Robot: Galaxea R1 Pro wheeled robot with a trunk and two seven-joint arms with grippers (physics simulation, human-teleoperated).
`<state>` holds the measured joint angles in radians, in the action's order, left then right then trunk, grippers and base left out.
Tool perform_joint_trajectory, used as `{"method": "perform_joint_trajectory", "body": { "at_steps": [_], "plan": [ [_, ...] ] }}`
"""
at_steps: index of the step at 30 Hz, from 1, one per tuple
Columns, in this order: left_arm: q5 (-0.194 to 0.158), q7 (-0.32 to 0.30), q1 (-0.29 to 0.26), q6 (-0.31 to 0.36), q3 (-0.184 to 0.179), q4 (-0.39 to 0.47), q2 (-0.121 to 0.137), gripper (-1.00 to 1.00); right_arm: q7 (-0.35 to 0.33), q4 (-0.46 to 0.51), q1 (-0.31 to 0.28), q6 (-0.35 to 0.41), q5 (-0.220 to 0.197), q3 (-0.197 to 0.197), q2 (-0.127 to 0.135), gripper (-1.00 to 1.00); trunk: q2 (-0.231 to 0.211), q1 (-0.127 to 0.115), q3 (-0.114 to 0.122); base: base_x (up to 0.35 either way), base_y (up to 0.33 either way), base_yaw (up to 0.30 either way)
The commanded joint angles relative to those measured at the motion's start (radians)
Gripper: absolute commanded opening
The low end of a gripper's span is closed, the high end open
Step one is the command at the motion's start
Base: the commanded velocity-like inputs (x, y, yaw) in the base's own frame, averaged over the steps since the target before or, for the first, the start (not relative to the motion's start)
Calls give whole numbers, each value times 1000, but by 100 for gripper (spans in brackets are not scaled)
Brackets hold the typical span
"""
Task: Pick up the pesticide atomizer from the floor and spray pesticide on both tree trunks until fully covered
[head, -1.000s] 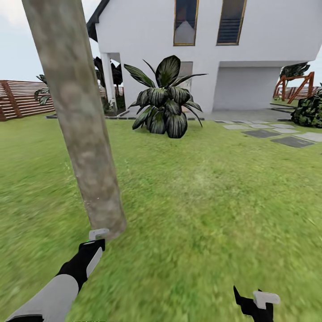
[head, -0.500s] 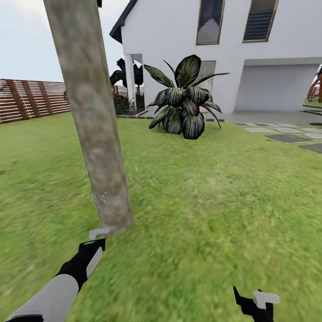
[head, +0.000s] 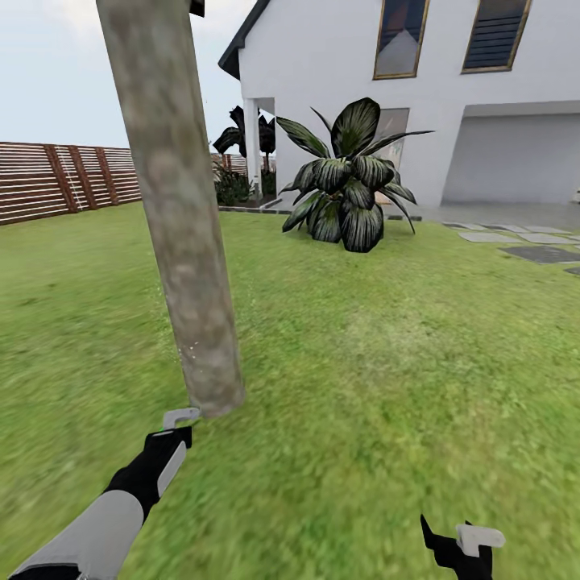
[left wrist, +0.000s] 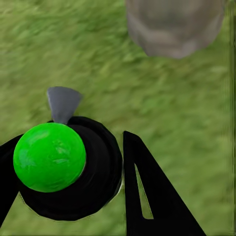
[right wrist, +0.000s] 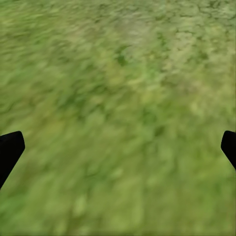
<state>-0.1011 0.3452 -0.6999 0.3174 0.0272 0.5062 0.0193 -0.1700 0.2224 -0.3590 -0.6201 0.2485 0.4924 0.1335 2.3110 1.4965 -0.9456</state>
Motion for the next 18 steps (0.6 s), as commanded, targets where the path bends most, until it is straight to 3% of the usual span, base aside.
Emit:
{"method": "perform_joint_trajectory", "body": {
  "at_steps": [1,5,12,14,18],
  "plan": [
    [1,-2,-4,2,0,0,-2,-100,0,0,0,0,0,0,0,100,0,0,0,0,0,0],
    [4,-56,-11,49,-2,2,-8,-100,1,0,0,0,0,0,0,100,0,0,0,0,0,0],
    [-1,-94,-30,76,2,4,62,-100,0,0,0,0,0,0,0,100,0,0,0,0,0,0],
    [2,-94,-31,80,0,31,51,-100,0,0,0,0,0,0,0,100,0,0,0,0,0,0],
    [8,-91,-32,192,-2,136,-39,-100,0,0,0,0,0,0,0,100,0,0,0,0,0,0]
  ]
}}
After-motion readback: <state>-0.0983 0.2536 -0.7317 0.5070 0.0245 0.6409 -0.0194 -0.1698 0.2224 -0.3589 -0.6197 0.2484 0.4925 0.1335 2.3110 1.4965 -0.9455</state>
